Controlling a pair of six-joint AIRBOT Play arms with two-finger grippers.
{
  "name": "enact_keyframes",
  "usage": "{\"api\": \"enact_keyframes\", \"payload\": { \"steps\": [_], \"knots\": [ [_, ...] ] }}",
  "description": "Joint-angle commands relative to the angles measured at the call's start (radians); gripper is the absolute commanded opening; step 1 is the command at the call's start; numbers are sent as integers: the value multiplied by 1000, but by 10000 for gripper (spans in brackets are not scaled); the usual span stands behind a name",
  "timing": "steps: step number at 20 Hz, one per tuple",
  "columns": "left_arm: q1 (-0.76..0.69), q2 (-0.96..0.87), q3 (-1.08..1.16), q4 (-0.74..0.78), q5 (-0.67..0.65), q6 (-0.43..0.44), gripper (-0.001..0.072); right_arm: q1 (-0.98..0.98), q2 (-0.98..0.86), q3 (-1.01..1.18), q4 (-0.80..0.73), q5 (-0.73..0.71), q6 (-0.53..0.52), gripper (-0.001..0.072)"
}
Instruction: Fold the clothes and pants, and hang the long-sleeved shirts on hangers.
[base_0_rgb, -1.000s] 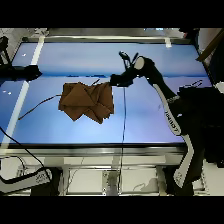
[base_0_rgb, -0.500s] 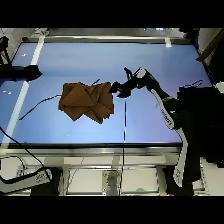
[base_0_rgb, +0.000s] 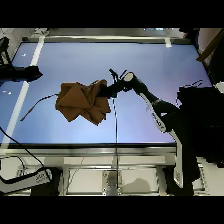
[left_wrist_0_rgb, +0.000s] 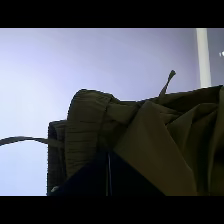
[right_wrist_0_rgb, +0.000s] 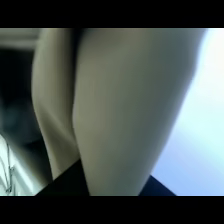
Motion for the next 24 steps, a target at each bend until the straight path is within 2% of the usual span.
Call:
{"api": "enact_keyframes", "payload": {
  "steps": [1, 6, 9, 12, 15, 18, 20, 22, 24],
  "knots": [
    [1, 1, 1, 0, -2, 0, 22, -61, 78, 105, 20, 86, 55, 13],
    [1, 1, 1, -35, -3, 0, 22, -314, 304, 97, -85, 323, 205, 12],
    [1, 1, 1, -103, 0, 0, 22, -515, 394, 63, -87, 335, 207, 12],
    [1, 1, 1, -102, 0, 0, 22, -718, 440, 55, -95, 381, 207, 12],
    [1, 1, 1, -102, -1, 0, 22, -921, 503, 55, -224, 485, 206, 12],
    [1, 1, 1, -103, 0, 0, 21, -1119, 601, 52, -410, 614, 159, 12],
    [1, 1, 1, -102, -1, 0, 22, -1255, 678, 47, -469, 691, 98, 12],
    [1, 1, 1, -103, 0, 0, 22, -1386, 788, -61, -487, 693, 19, 11],
    [0, 1, 1, -103, -2, 0, 21, -1503, 874, -216, -506, 674, 23, 12]
  ]
}}
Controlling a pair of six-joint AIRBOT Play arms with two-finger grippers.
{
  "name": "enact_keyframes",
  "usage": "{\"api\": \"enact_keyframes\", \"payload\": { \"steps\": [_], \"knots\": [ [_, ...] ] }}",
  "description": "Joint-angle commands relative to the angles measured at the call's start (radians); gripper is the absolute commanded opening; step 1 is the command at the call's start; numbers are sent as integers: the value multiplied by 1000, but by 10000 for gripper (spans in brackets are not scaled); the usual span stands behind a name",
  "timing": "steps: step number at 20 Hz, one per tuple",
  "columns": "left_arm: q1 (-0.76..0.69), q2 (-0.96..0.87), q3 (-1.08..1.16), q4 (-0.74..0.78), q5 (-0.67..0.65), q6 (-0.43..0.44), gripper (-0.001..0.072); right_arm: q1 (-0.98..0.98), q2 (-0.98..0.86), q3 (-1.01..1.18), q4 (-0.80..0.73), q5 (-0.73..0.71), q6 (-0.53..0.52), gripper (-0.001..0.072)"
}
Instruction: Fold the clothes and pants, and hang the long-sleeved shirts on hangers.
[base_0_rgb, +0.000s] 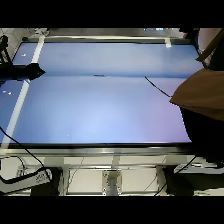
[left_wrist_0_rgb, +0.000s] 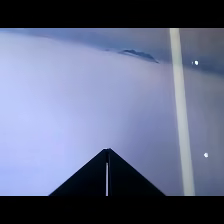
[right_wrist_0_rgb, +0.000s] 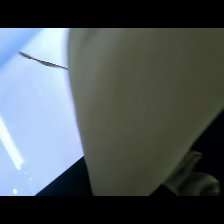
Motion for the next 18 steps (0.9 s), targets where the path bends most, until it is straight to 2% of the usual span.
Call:
{"api": "enact_keyframes", "payload": {
  "steps": [1, 4, 7, 8, 10, 11, 12, 13, 16, 18],
  "knots": [
    [0, 1, 1, 0, -5, 0, 21, -224, 159, -244, -76, 22, -54, 12],
    [0, 1, 1, 0, -9, 0, 21, -341, 293, -589, -134, -94, -86, 12],
    [0, 1, 1, -1, -16, 0, 21, -435, 446, -965, -231, -383, -87, 12],
    [0, 1, 1, 0, -20, 0, 21, -472, 474, -1063, -231, -454, -87, 12],
    [0, 1, 1, -1, -19, 0, 21, -527, 478, -1154, -229, -500, -87, 22],
    [0, 1, 1, 0, -19, 0, 22, -545, 478, -1151, -225, -500, -87, 130],
    [0, 1, 1, 0, -19, 0, 22, -560, 480, -1122, -201, -496, -86, 352],
    [0, 1, 1, 0, -19, 0, 22, -565, 485, -1076, -167, -484, -87, 458],
    [0, 1, 1, -2, -19, 0, 22, -562, 497, -849, 13, -448, -84, 456],
    [0, 1, 1, -4, -29, 0, 22, -535, 517, -734, 257, -488, -53, 451]
  ]
}}
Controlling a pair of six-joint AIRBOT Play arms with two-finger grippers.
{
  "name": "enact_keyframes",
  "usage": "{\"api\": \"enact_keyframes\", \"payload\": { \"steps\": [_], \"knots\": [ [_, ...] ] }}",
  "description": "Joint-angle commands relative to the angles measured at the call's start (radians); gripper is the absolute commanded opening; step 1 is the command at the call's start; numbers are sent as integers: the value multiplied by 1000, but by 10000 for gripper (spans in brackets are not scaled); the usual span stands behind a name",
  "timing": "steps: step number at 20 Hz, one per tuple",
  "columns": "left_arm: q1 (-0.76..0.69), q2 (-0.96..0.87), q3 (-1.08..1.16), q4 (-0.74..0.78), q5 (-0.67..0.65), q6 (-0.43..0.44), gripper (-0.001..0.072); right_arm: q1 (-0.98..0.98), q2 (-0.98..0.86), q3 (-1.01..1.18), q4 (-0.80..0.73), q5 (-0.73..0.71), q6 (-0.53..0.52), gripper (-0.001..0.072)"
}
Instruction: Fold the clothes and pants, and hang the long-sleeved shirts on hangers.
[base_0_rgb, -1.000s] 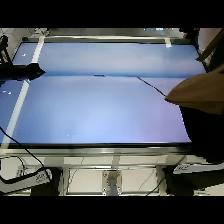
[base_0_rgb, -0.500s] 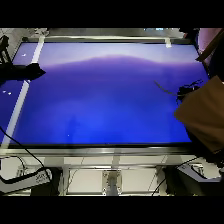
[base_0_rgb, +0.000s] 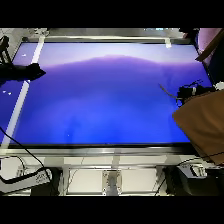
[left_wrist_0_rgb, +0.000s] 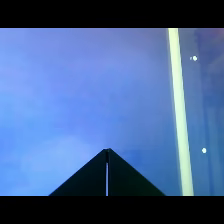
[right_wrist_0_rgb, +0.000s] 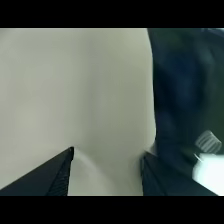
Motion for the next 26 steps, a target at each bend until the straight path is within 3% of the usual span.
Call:
{"api": "enact_keyframes", "payload": {
  "steps": [1, 4, 8, 10, 11, 15, 17, 26],
  "knots": [
    [0, 0, 1, -3, -21, 0, 22, 55, 40, 168, 416, -51, 24, 451],
    [0, 0, 1, -3, -101, -6, 22, 286, 85, 238, 687, -59, -98, 446],
    [0, 0, 1, -2, -115, -7, 22, 753, 103, 265, 690, -61, -233, 421],
    [0, 0, 1, -2, -115, -7, 22, 1007, 93, 265, 597, -65, -296, 71],
    [0, 0, 1, -2, -115, -7, 22, 1133, 85, 265, 517, -71, -320, 12],
    [0, 0, 1, -2, -115, -7, 22, 1498, 41, 265, 193, -49, -324, 14],
    [0, 0, 1, -2, -114, -7, 22, 1597, 21, 265, 115, -29, -324, 13],
    [0, 0, 1, -2, -115, -7, 22, 1658, 14, 265, 85, 92, -319, 14]
  ]
}}
